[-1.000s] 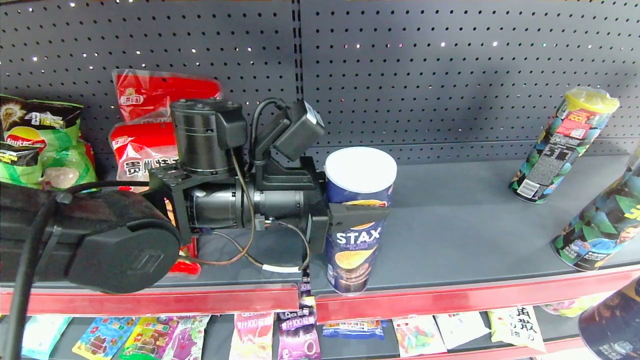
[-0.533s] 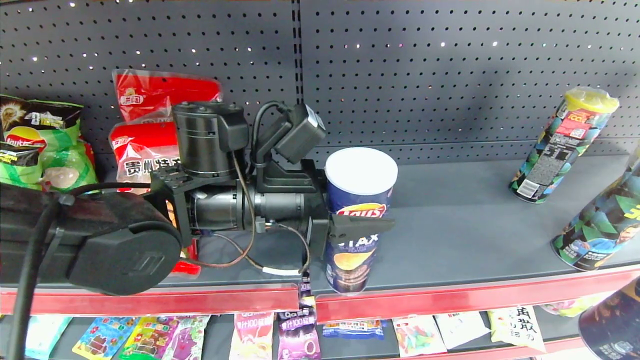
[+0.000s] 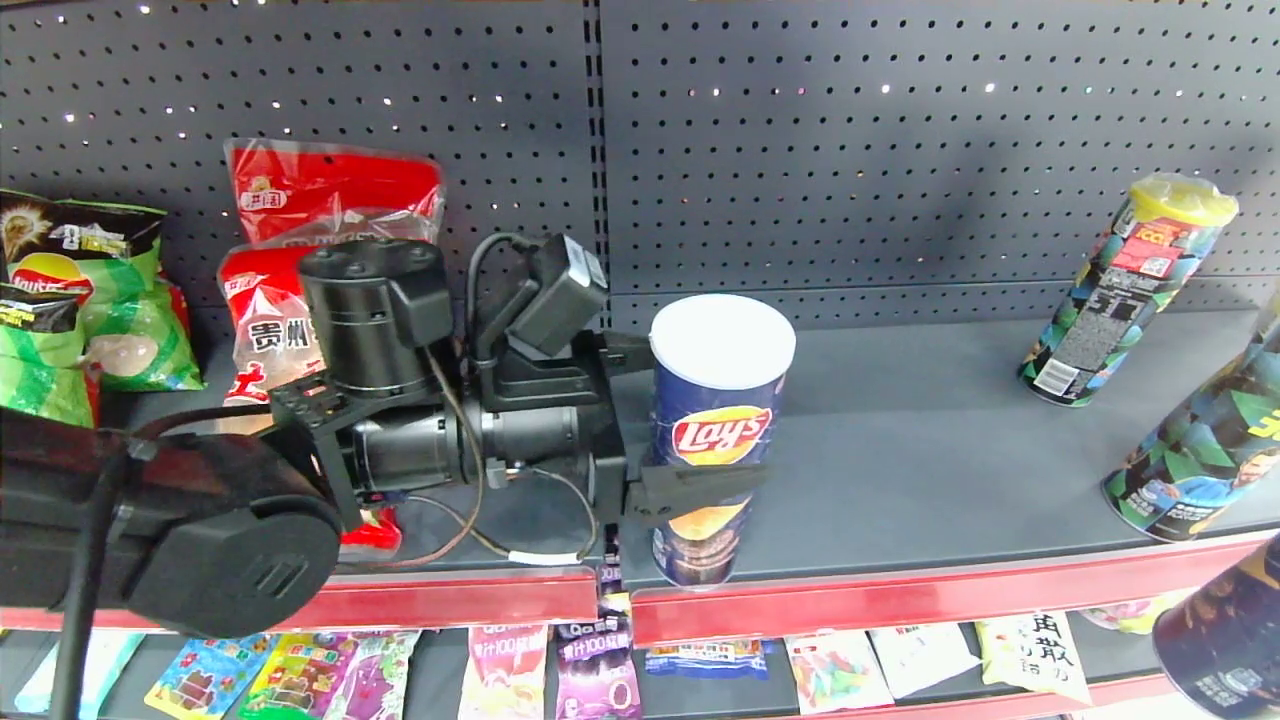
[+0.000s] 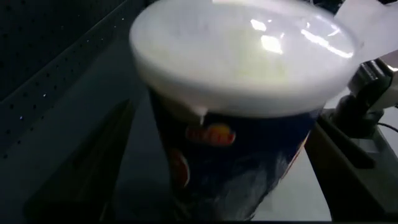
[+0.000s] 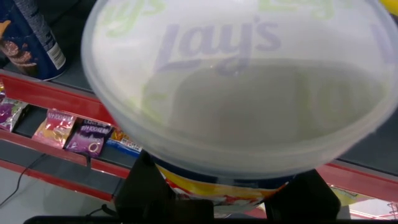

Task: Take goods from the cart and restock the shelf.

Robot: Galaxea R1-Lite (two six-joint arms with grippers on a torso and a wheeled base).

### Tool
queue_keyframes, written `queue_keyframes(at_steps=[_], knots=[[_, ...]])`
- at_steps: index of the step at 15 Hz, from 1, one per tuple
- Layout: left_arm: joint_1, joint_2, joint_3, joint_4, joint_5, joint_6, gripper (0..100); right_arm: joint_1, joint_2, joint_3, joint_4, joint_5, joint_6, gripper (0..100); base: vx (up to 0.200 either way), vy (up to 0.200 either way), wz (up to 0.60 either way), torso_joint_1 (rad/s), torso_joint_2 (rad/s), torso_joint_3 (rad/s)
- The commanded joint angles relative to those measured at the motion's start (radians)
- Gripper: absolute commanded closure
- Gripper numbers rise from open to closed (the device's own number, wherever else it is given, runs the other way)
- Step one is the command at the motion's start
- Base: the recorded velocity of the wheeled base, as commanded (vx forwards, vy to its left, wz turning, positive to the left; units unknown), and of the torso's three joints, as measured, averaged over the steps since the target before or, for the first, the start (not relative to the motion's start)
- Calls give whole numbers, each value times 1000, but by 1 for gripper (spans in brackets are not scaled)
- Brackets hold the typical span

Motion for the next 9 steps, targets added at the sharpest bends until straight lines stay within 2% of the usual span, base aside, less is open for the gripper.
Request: queue_keyframes(at_steps=[1, 3, 9], knots=[[58, -15, 90, -74, 7, 0, 0, 4, 54, -27, 0, 7, -3, 100, 0, 0, 0, 0, 0, 0], [86, -41, 125, -94, 8, -3, 0, 29, 94, -42, -1, 15, -8, 100, 0, 0, 0, 0, 0, 0], [88, -79, 159, -96, 8, -11, 0, 44, 175, -68, -3, 15, -6, 100, 0, 0, 0, 0, 0, 0]])
